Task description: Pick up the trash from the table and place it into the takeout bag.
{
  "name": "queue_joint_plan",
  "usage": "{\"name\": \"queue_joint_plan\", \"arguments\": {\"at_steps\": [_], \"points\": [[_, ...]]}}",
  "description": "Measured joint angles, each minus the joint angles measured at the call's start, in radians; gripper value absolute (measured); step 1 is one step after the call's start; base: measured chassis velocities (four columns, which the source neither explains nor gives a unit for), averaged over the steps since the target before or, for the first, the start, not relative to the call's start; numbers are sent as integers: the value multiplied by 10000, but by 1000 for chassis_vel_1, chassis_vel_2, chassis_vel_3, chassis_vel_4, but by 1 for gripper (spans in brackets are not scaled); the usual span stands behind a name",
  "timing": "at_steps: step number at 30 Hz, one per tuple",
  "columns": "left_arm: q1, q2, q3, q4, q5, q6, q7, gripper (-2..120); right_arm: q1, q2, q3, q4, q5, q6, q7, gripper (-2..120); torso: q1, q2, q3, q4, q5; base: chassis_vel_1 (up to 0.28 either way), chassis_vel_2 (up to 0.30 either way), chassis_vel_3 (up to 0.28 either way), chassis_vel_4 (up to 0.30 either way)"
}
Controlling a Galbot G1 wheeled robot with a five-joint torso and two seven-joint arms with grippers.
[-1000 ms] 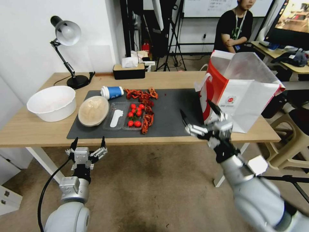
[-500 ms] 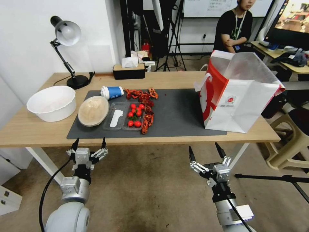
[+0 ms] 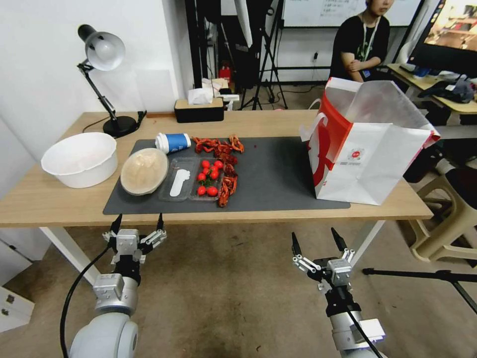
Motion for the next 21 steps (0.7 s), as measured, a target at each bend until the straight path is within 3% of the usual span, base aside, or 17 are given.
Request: {"name": "queue_joint_plan", "arguments": {"at_steps": [3, 10, 21], "points": [[-332, 445, -143, 579, 975, -493, 4, 100, 27, -18, 7, 85, 6, -6, -4, 100, 0, 0, 0, 1, -2, 0, 0, 0, 0], [-1008, 1221, -351, 1132, 2491, -819, 83, 100, 165, -4, -11, 179, 15, -82, -22, 100, 0, -1, 0, 0, 0, 0, 0, 0, 0], [-1816, 2455, -352, 1492, 3421, -677, 412, 100, 286, 96, -52, 297, 16, -261, -49, 100, 0, 0, 0, 0, 1, 0, 0, 0, 0]]}}
